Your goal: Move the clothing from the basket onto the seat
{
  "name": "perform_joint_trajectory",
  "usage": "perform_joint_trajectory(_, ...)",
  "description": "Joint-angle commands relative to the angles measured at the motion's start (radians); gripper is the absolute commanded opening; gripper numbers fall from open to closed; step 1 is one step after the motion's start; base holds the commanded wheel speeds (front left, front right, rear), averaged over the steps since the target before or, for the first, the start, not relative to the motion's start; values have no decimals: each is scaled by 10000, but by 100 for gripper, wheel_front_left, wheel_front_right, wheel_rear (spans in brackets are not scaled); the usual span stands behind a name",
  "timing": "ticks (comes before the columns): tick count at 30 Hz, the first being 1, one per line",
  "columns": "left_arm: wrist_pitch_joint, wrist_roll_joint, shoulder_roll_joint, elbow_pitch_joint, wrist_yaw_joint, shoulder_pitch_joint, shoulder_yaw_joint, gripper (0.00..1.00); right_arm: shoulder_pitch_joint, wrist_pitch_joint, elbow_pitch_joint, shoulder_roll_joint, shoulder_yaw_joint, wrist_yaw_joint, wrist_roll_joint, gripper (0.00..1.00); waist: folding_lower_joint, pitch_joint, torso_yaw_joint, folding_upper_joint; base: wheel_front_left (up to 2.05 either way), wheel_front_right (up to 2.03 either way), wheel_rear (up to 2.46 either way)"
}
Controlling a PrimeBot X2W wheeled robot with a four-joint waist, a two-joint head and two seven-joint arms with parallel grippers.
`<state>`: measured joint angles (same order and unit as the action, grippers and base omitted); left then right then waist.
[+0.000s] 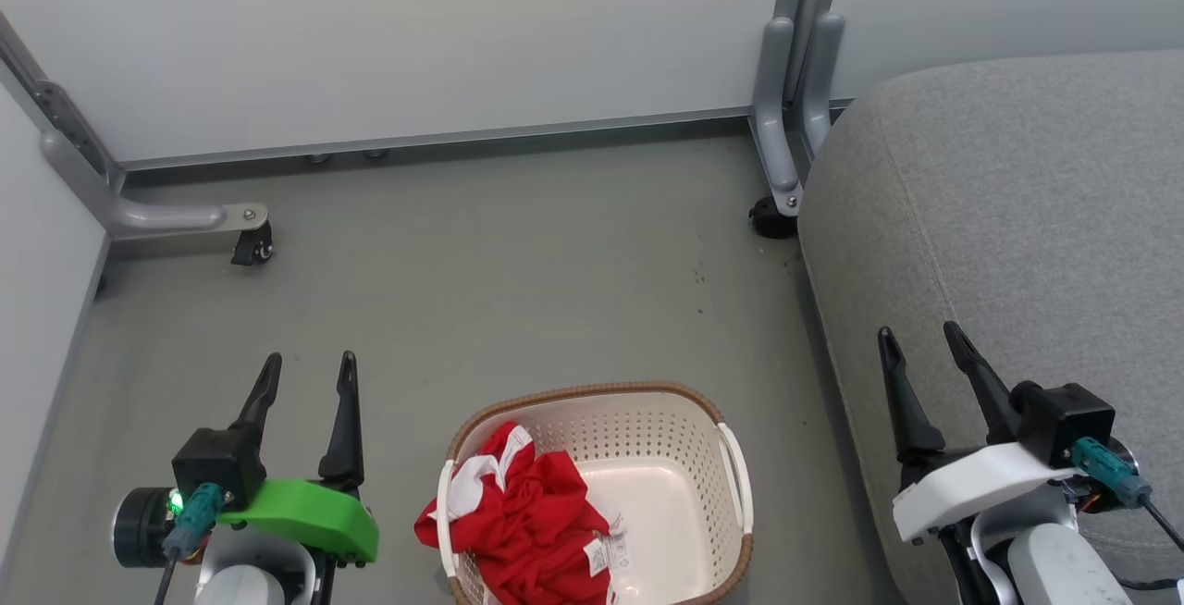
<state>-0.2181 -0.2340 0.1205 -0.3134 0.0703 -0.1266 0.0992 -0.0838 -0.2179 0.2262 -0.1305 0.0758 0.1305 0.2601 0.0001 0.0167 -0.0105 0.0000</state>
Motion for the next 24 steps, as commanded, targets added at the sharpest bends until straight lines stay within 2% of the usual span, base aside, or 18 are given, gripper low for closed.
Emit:
perform_joint_trajectory(1, -97, 234, 51, 2, 34, -214, -14, 100, -16, -95, -5, -6, 13, 3, -218, 100, -1, 16, -1, 0, 0, 0, 0)
perform_joint_trajectory(24, -482, 1452, -273, -261, 245, -132, -296, 100, 131, -477, -62, -18, 86, 4, -1184, 100, -1, 79, 8, 0, 0, 0, 0)
